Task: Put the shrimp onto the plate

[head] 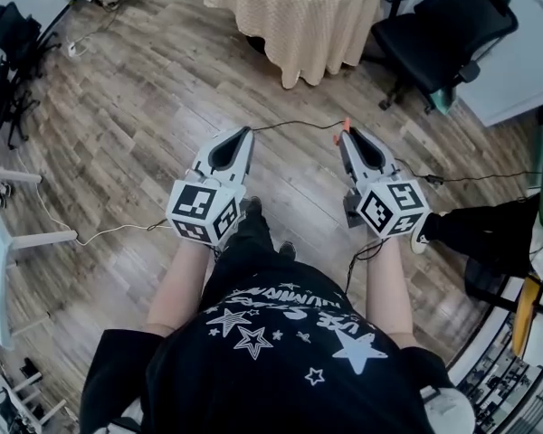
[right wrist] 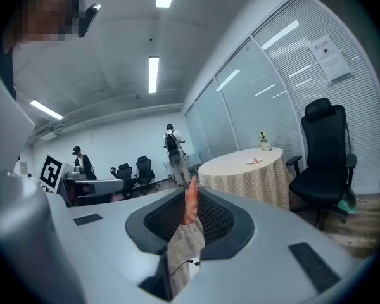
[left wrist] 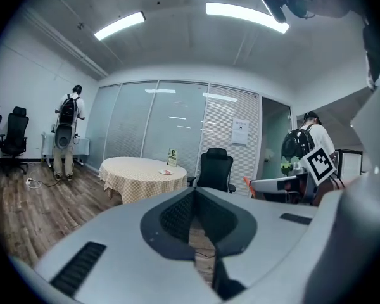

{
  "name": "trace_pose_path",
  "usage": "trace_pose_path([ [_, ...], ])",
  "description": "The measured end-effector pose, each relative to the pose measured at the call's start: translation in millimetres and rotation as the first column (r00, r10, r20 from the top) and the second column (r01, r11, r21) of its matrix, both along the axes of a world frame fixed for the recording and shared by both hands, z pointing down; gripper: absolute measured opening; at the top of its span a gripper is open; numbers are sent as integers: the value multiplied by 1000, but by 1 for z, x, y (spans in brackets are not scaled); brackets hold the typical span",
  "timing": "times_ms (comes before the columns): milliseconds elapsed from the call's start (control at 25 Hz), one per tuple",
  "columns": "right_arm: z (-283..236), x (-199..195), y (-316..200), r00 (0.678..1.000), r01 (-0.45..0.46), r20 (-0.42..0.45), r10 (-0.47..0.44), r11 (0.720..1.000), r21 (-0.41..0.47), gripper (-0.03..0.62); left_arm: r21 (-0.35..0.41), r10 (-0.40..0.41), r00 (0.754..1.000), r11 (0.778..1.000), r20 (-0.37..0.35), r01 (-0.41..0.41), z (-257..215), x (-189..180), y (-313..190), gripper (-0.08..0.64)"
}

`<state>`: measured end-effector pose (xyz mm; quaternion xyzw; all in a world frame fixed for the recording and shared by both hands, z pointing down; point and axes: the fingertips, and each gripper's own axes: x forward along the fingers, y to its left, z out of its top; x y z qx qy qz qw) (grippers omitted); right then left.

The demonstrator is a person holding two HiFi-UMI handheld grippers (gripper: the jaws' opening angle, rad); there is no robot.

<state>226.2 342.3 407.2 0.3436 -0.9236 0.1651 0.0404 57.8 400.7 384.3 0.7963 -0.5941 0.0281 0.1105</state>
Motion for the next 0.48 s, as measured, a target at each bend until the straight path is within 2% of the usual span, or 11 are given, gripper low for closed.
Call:
trace_pose_path([
  [200,9,-25,-35,999,-42,23,43,998,-45,71,-15,-18,1000,1000,2,18,6,-36,-23,8],
  [480,-11,-72,-92,998,-53,30,54,998,-22,71,-12,-11,1000,1000,-12,10,0,-87,-76,8],
])
